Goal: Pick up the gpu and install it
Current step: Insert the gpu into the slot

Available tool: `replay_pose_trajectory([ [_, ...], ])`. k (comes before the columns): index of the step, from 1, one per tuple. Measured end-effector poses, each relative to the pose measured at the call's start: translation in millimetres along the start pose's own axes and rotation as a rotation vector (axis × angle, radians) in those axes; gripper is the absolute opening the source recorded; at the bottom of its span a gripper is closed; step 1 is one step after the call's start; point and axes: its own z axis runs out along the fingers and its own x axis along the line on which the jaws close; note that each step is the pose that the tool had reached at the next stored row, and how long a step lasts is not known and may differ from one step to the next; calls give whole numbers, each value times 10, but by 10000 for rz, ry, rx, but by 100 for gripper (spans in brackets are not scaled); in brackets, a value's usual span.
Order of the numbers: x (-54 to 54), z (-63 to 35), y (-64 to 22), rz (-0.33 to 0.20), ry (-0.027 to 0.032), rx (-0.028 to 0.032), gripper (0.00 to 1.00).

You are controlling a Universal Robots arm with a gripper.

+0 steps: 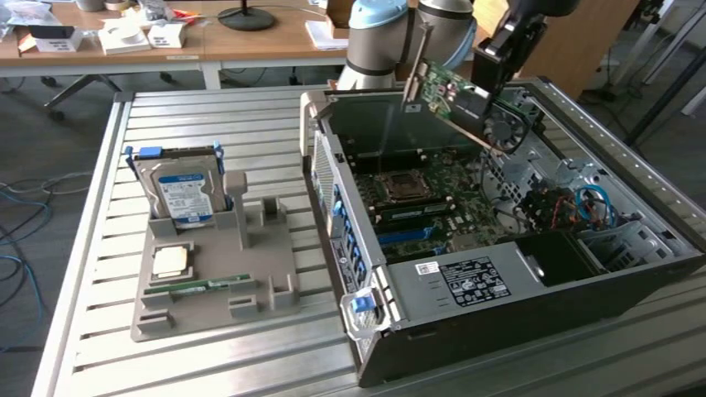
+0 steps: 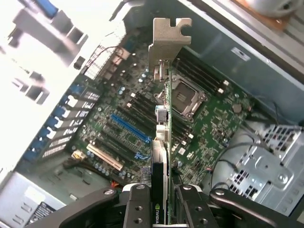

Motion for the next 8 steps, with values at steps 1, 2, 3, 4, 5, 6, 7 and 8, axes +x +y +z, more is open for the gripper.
replay_pose_trajectory([
  [1, 0, 2, 0, -179, 12, -2, 26],
  [2, 0, 4, 0, -358, 25, -4, 26],
  [3, 0, 6, 0, -538, 37, -5, 26],
  [4, 0, 8, 0, -722, 49, -7, 26],
  [5, 0, 10, 0, -902, 62, -8, 26],
  [6, 0, 12, -1, -1081, 74, -10, 26],
  [7, 0, 13, -1, -1277, 88, -12, 26],
  [8, 0, 15, -1, -1457, 100, -13, 26],
])
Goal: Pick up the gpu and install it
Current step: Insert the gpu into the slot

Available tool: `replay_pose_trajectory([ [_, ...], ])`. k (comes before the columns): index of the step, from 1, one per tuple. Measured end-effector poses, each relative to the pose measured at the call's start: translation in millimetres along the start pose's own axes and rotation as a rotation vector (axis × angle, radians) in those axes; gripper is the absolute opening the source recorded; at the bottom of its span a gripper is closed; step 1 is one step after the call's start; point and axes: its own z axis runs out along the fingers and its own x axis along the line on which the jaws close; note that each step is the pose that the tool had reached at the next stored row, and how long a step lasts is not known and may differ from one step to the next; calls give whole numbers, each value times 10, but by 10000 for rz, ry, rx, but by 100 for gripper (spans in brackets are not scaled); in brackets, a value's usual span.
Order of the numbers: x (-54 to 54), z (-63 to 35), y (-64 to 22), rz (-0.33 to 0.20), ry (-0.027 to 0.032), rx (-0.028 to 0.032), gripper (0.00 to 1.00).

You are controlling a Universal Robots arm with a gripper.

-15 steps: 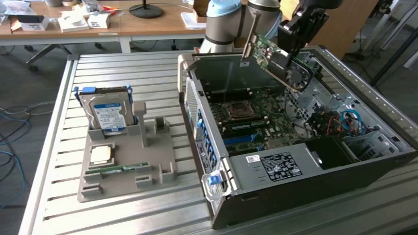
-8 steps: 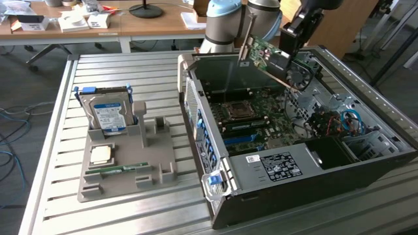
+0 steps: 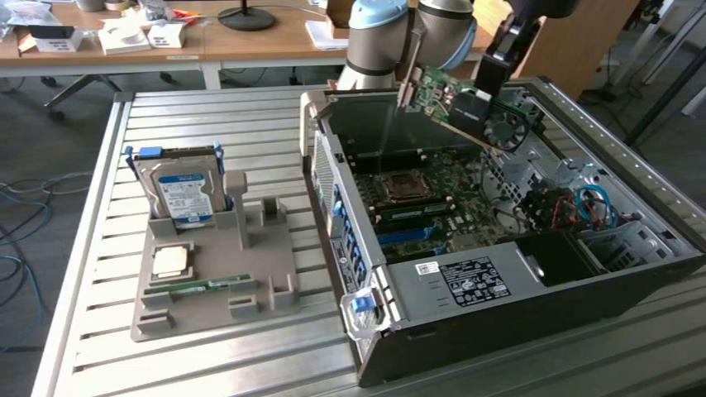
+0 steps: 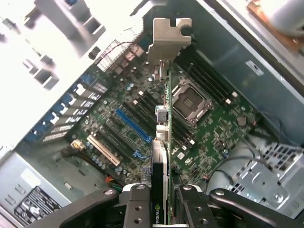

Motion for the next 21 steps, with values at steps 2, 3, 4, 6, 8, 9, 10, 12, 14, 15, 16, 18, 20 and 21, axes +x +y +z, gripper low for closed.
replay_pose_trajectory([
  [2, 0, 4, 0, -359, 24, -3, 26],
  [3, 0, 6, 0, -538, 36, -5, 26],
  [4, 0, 8, 0, -718, 49, -7, 26],
  [6, 0, 11, -1, -1077, 74, -10, 26],
  [8, 0, 16, -1, -1451, 99, -14, 26],
  [9, 0, 18, -1, -1631, 111, -16, 26],
  [10, 0, 20, -1, -1810, 123, -18, 26],
  [12, 0, 24, -2, -2170, 147, -21, 26],
  [14, 0, 29, -2, -2529, 170, -27, 26],
  [15, 1, 31, -2, -2707, 182, -29, 26],
  [16, 1, 34, -2, -2904, 195, -30, 26],
  [18, 1, 38, -2, -3263, 217, -36, 26],
  [20, 1, 43, -3, -3622, 241, -40, 26],
  [21, 1, 45, -3, -3801, 253, -43, 26],
])
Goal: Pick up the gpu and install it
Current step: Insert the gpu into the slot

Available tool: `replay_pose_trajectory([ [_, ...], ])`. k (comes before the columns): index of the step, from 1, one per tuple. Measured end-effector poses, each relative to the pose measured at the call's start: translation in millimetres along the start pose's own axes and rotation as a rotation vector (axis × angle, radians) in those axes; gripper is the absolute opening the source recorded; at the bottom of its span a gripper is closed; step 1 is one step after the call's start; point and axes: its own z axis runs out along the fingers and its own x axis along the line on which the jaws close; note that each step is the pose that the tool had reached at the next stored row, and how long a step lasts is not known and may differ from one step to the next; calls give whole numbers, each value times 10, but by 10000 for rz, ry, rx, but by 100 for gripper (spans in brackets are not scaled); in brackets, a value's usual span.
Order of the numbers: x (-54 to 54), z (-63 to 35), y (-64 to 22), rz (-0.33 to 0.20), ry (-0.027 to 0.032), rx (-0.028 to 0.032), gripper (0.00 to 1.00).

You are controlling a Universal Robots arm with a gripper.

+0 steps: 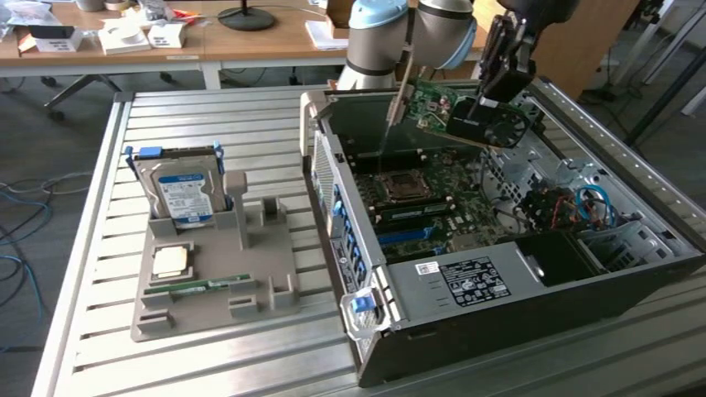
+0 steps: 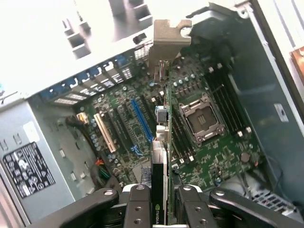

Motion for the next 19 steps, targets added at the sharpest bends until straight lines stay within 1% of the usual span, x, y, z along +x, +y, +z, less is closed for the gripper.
replay_pose_trajectory([
  [19, 1, 51, -3, -3453, 213, -48, 26],
])
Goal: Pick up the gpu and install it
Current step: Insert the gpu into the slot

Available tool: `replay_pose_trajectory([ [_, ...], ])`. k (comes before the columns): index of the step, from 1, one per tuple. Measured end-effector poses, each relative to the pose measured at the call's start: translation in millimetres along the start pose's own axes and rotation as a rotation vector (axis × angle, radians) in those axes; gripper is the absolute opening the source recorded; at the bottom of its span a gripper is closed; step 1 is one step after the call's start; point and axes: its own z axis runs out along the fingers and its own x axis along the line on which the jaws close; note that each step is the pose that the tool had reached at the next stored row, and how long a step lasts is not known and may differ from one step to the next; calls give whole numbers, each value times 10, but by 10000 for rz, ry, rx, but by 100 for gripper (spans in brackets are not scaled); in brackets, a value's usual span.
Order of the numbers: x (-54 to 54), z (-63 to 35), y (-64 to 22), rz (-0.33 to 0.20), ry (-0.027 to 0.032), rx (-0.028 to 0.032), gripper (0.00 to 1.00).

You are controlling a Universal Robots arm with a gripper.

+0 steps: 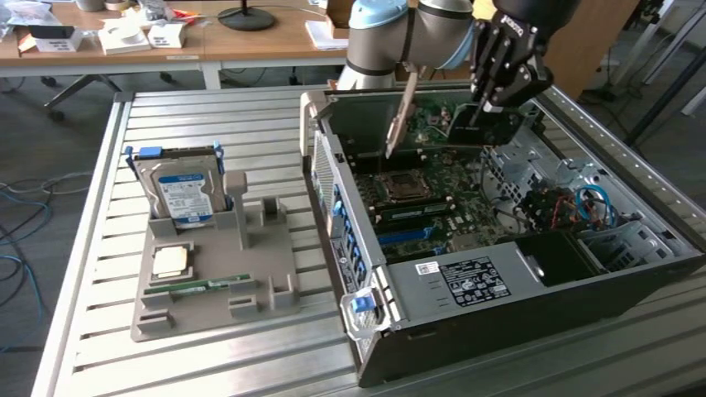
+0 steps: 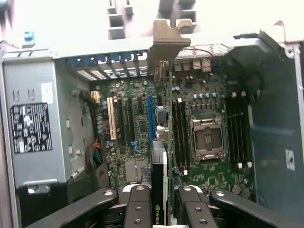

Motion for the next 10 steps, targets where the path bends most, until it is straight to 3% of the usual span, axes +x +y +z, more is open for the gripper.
replay_pose_trajectory([
  [2, 0, 0, 0, -263, 20, -4, 26],
  [10, 0, 2, 2, -279, 26, 3, 26],
])
